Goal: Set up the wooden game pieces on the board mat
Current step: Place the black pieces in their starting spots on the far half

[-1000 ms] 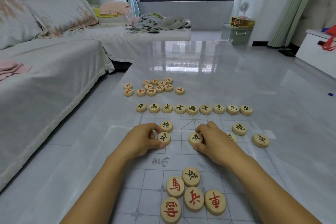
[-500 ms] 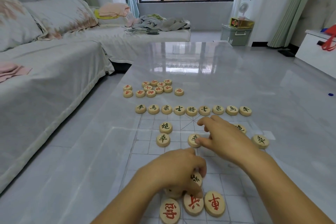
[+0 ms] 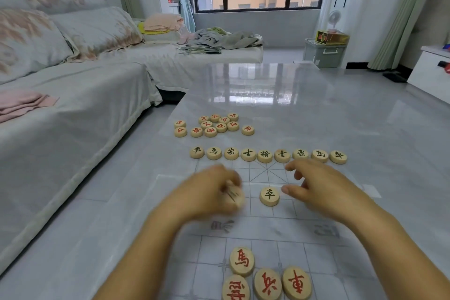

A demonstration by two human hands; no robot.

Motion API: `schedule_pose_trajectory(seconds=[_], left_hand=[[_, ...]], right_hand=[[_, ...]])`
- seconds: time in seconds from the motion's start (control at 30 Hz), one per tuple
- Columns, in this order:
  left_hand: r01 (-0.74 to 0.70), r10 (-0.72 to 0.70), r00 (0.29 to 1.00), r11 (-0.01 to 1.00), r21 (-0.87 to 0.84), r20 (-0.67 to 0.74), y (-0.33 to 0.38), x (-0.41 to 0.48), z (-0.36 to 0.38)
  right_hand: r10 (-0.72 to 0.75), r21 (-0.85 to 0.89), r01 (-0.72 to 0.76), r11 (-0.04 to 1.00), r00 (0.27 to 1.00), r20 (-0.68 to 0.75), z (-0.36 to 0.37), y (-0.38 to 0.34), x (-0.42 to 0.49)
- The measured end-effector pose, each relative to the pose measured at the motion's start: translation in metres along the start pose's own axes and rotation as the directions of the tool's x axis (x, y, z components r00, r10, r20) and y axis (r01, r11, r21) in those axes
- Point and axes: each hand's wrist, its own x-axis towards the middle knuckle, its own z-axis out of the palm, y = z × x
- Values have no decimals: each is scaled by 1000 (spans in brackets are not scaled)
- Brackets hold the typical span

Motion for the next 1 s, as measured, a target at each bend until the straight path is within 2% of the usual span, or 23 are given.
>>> schedule_pose_trajectory(seconds=[0.07, 0.13, 0.2, 0.4, 0.47, 0.57, 0.63, 0.7, 0.87, 1.0], left_hand=[[188, -186, 965, 982, -11, -183, -37, -3, -18], [345, -341, 923, 938, -8, -177, -65, -6, -19], [403, -407, 907, 914, -58, -112, -77, -5, -11], [405, -410, 911, 910, -94, -46, -81, -4, -11], [390, -394, 919, 912, -124, -6, -84, -6, -13], [357, -365, 931, 917, -178, -9, -91, -10, -13], [349, -365, 930, 908, -233, -29, -94, -9, -12], [353, -376, 926, 899, -258, -43, -96, -7, -10], [355, -378, 925, 897, -261, -39, -96, -5, -8], [356, -376, 926, 896, -265, -24, -96, -5, -9]], right_hand=[[11, 5, -10, 1000, 1000, -14, -3, 4, 0], [20, 5, -20, 1000, 1000, -19, -5, 6, 1], [25, -11, -25, 1000, 1000, -16, -5, 7, 2], [46, -12, -46, 999, 999, 23, -4, 12, 5], [69, 57, -72, 996, 997, 46, -8, 22, 7], [178, 235, -171, 957, 984, -12, -25, 55, 7], [271, 266, -247, 932, 961, -53, -37, 87, 6], [314, 278, -292, 915, 949, -35, -44, 112, -2], [277, 387, -216, 896, 955, -107, -22, 155, -22], [197, 325, -167, 931, 979, -59, -1, 164, -25]])
